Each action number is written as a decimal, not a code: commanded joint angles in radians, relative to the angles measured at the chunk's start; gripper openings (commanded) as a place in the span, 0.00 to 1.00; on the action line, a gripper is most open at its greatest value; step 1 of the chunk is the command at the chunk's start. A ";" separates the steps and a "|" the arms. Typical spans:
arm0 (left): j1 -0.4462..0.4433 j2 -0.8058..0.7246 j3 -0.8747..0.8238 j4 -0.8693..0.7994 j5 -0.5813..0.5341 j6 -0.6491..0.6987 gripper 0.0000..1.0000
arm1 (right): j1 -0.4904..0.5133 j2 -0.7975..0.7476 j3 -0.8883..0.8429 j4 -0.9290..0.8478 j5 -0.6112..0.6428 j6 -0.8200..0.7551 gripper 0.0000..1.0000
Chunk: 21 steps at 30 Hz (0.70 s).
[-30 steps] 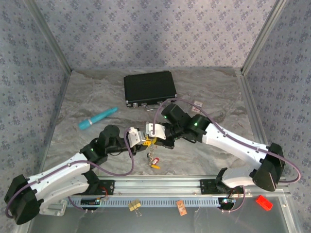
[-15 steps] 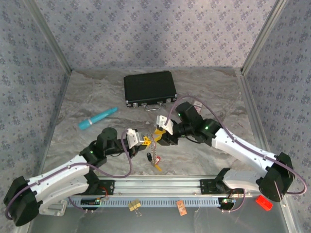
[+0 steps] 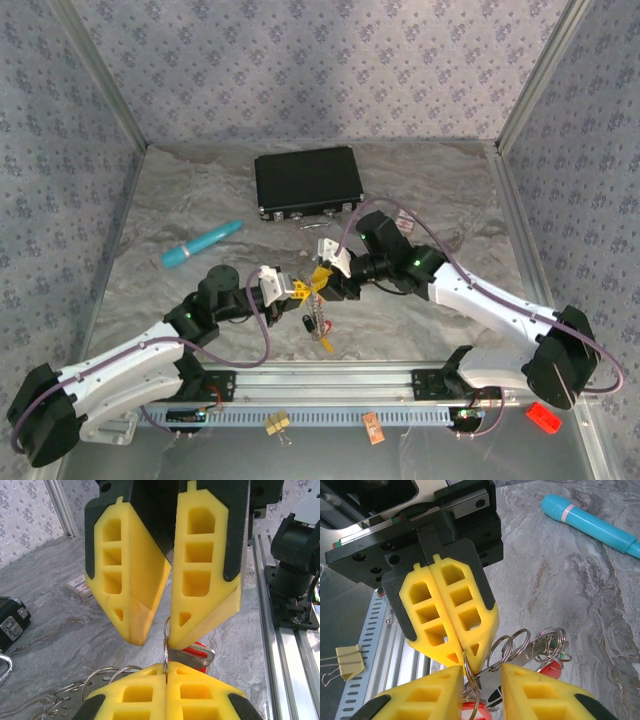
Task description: Put the keys on the keyring
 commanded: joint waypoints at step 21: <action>-0.005 0.002 0.083 -0.117 -0.031 0.041 0.19 | 0.074 0.085 0.203 -0.334 0.150 -0.224 0.00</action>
